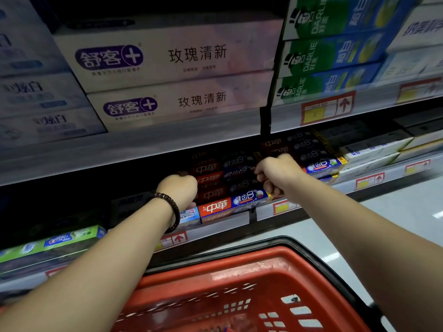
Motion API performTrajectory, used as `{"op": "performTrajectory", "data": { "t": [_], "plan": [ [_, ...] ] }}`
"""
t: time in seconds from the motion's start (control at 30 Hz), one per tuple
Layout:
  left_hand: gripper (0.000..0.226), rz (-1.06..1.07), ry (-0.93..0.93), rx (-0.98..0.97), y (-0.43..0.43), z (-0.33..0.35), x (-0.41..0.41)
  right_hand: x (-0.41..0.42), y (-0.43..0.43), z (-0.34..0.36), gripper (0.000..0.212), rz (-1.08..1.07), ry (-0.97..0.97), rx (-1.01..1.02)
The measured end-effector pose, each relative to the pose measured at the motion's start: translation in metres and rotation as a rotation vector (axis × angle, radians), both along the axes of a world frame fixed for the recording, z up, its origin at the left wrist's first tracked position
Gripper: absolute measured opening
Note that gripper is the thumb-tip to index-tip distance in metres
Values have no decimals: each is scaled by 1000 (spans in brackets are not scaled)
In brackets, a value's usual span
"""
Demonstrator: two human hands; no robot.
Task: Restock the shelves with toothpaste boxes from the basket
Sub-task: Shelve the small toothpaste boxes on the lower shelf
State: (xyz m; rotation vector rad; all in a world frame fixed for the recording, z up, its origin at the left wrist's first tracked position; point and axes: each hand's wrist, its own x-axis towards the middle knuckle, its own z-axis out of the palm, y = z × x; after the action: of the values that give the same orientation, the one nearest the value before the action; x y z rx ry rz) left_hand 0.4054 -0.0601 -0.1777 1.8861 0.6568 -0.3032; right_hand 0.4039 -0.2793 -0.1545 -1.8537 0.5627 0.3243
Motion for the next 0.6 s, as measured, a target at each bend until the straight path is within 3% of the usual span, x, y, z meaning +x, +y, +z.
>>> {"op": "performTrajectory", "data": {
  "t": [0.27,0.47,0.6],
  "plan": [
    [38,-85,-3,90,-1,-2,-3,2,-2,-11,9,-12,-49,6],
    [35,-131,-4,121,0,1,-5,1,1,-11,17,34,-63,-1],
    [11,-128,-16,126,-1,1,-6,1,1,-12,19,56,-70,-47]
  ]
}}
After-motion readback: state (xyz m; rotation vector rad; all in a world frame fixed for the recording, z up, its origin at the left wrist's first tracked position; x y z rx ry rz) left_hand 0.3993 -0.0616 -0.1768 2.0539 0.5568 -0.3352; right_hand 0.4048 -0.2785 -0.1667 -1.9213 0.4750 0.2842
